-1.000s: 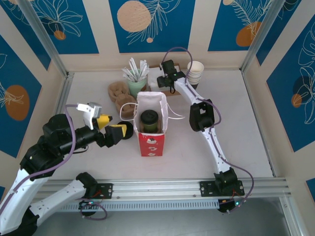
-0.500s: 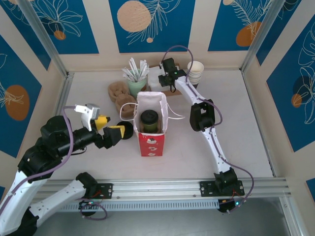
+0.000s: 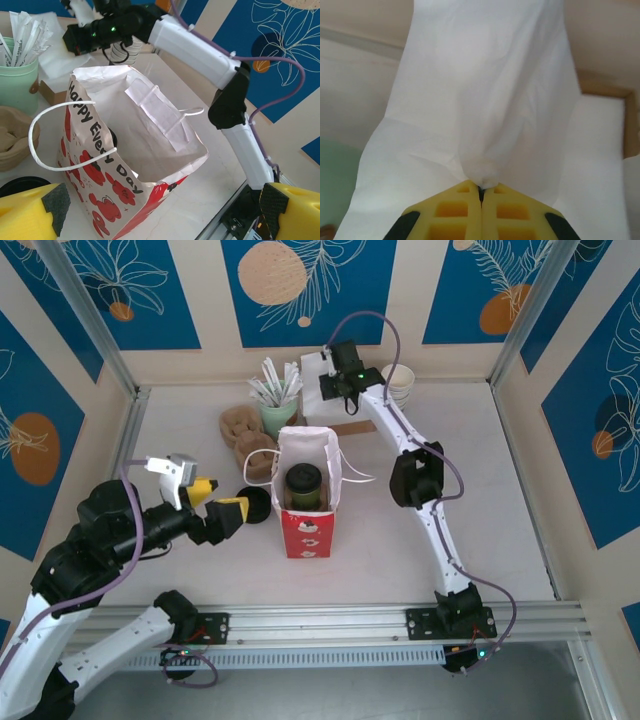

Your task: Pack the takeout coffee

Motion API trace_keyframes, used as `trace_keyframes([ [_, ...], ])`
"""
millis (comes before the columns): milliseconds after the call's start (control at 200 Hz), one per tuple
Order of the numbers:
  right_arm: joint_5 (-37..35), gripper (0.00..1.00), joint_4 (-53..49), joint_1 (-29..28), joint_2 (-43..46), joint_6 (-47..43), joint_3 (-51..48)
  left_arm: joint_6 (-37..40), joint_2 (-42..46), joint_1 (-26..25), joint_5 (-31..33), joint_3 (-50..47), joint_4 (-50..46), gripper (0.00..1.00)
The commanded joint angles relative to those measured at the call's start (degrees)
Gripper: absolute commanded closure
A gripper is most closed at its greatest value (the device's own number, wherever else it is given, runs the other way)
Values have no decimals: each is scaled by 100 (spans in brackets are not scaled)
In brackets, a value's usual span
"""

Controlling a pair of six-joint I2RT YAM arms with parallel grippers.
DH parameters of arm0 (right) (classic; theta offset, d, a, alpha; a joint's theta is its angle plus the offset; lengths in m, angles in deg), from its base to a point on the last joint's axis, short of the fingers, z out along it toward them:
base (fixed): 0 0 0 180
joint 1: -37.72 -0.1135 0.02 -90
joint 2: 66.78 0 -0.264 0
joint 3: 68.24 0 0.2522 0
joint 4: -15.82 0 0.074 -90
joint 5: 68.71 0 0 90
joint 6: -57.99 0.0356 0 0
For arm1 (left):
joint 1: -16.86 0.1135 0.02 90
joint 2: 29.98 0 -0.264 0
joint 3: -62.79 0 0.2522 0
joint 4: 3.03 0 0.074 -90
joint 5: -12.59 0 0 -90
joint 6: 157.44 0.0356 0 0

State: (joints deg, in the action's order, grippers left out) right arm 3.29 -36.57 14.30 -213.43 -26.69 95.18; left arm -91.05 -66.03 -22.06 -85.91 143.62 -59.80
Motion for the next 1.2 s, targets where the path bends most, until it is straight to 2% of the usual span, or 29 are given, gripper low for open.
trace_keyframes([
  [0,-19,97,-12,-40,613,-13,113,105,64,-32,178,157,-162,1],
  [355,10,100,-617,-34,1589,-37,381,121,134,-37,291,102,-208,1],
  [610,438,100,-1298,-53,2494,743,365,198,99,-37,410,57,-207,0],
  [790,1430,100,-1577,-33,3390,1659,-121,243,46,-29,436,-23,-143,0],
  [940,1880,100,-1735,62,4155,2652,-780,274,-11,-34,445,-96,-54,0],
  [1190,4110,100,-634,285,5378,4164,-2618,261,-207,-33,372,-185,162,0],
])
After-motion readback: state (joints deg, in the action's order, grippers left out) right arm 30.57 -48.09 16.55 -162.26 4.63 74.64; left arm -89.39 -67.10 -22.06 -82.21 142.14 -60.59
